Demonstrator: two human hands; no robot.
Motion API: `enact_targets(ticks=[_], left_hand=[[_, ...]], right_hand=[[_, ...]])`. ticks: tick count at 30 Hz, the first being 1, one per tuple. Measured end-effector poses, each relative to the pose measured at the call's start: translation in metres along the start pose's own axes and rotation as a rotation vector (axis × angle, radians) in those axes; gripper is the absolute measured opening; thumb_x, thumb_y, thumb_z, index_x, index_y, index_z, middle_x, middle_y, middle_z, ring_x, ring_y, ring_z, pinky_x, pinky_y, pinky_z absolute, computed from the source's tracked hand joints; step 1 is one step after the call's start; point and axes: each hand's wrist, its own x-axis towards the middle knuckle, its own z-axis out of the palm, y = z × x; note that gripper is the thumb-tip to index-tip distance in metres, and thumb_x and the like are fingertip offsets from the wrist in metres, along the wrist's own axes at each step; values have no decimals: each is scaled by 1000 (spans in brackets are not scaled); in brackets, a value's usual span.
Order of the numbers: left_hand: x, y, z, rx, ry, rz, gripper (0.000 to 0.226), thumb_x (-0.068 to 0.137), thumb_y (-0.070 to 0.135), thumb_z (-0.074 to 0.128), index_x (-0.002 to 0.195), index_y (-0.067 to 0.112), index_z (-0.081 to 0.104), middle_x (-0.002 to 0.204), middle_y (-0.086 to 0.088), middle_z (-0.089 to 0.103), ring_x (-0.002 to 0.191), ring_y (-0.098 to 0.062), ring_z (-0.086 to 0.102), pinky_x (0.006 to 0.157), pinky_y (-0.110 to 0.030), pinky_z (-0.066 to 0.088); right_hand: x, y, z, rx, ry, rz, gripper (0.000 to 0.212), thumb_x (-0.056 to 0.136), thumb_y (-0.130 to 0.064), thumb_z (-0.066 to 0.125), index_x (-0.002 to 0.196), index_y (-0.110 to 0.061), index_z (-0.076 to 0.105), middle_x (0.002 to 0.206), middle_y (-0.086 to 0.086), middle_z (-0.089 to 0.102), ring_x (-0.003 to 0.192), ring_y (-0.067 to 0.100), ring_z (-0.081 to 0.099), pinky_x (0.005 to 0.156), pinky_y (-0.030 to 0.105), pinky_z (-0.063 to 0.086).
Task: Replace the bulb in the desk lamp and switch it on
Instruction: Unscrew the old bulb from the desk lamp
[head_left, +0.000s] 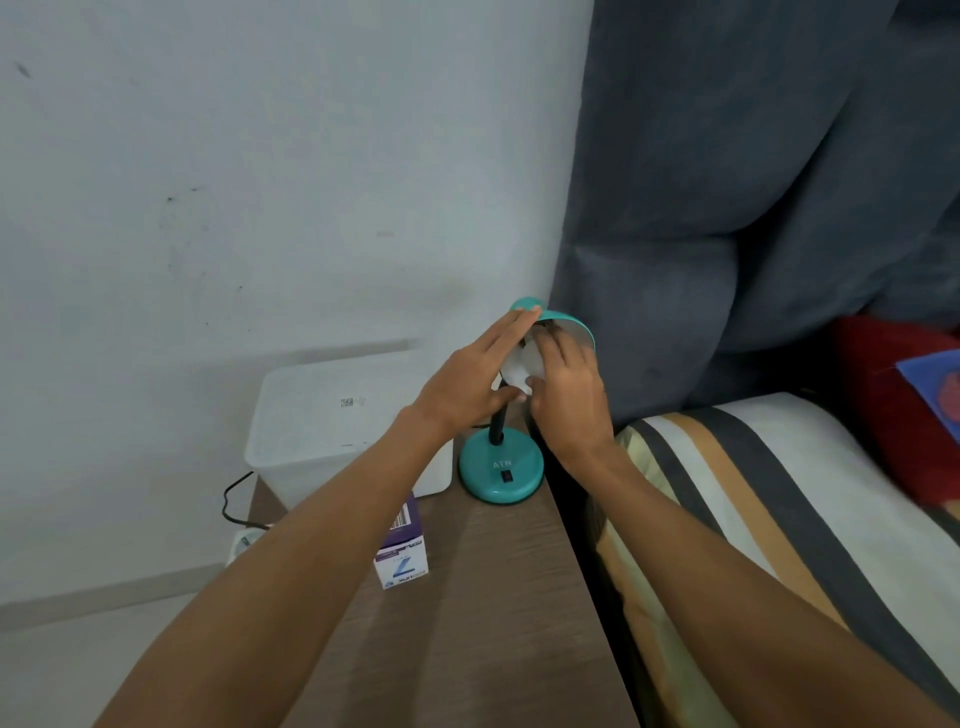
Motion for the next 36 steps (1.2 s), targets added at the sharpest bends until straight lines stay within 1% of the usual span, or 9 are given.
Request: enact_targets(ticks=[3,7,12,16,18,21,26,31,36], left_hand=[[-2,0,-3,4,12,1,101,84,12,84,163,22,22,167,-6,32,146,-30,45,113,-46,48],[-4,1,-2,13,-1,-2,100,86,13,83,163,24,20,168,-6,31,143,-33,48,111,-47,50],[-7,4,-3,9,12,6,97,87,14,83,162,20,22,167,-10,32,145,-34,46,115,-43,45],[-7,1,-2,15,1,3,98,88,15,82,163,25,18,168,-9,31,141,-35,50,113,-46,48],[-7,0,-1,16,-7,-3,99,88,17,82,163,25,19,168,-8,30,141,-36,50,112,-47,49],[-7,1,-3,14,-2,-3,96,89,20,82,163,22,20,168,-9,31,144,-34,47,114,-44,47],[-7,0,-1,22,-6,3,95,90,19,81,163,22,20,168,-9,31,142,-35,49,111,-48,50],[-8,2,-6,23,-11,1,95,89,22,82,163,18,23,167,-10,32,144,-35,47,115,-42,46],[-7,-1,-5,41,-19,13,96,88,17,82,163,21,21,168,-9,31,138,-37,53,109,-49,51]], right_hand=[[-1,2,1,-6,6,-69,72,76,-2,77,141,-6,47,140,15,51,128,35,47,98,45,52],[-2,-1,3,93,19,124,64,88,-21,72,142,-7,43,139,15,51,119,34,56,94,45,50],[-5,1,2,-6,-23,-40,75,77,0,75,145,-10,43,141,13,48,130,34,44,97,47,52],[-8,2,4,115,21,121,67,88,-22,72,145,-9,40,141,14,49,122,32,55,96,42,49],[-6,2,3,83,2,120,65,86,-17,73,143,-7,44,138,15,53,118,35,57,93,44,51],[-6,3,2,-24,-20,0,72,81,-4,73,146,-11,43,141,14,48,125,34,47,91,46,55],[-7,2,4,125,1,140,67,89,-23,72,146,-9,40,141,13,51,120,32,57,95,41,50],[-6,2,3,-16,-24,13,70,80,-3,74,143,-10,46,140,14,49,123,35,48,95,46,52],[-4,-2,3,122,-6,196,66,88,-27,72,144,-9,41,136,15,54,113,36,61,90,46,53]])
